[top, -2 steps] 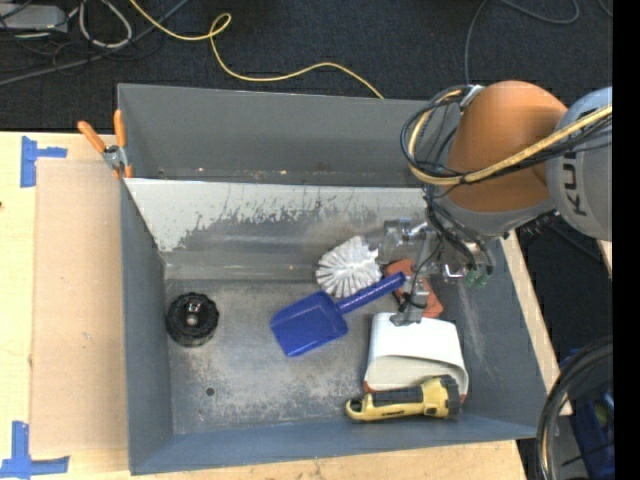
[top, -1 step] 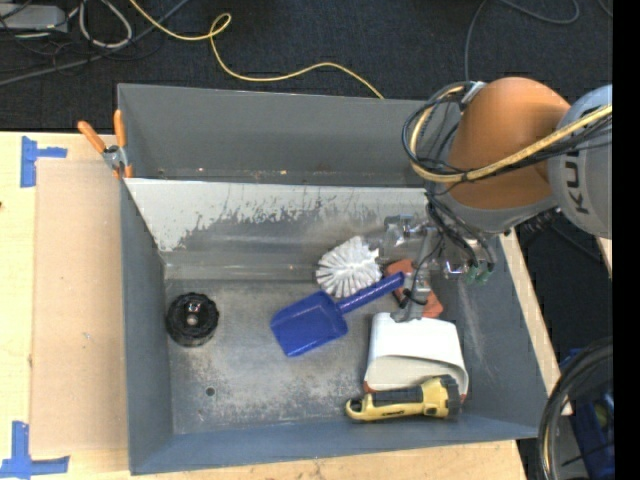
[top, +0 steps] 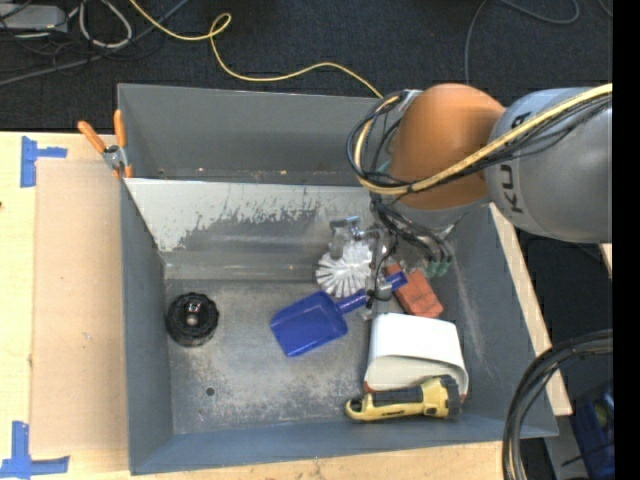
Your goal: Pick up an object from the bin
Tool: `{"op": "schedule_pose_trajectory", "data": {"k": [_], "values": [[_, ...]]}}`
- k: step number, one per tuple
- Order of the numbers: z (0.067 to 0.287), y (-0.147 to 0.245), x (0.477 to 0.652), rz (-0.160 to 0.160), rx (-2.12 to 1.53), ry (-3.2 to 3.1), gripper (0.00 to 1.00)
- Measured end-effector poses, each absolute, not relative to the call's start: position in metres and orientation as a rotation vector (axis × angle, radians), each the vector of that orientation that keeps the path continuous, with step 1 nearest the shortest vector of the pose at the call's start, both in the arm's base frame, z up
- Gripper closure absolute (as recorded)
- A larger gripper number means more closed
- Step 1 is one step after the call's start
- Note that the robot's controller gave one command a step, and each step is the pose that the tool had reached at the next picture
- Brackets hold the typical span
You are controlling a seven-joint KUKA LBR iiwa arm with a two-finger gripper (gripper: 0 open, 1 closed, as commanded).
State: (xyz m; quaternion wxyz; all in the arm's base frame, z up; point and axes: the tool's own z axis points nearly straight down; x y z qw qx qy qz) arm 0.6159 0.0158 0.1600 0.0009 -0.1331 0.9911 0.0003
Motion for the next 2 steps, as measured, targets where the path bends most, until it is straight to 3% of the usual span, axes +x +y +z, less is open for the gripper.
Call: {"op": "schedule_pose_trajectory", "data": {"k": [1,2], "values": [[0.148,0.031,0.613,0.002,-0.571,3.093,0.0],[0.113,0.045,0.611,0.007,-1.003,2.983,0.0]]}}
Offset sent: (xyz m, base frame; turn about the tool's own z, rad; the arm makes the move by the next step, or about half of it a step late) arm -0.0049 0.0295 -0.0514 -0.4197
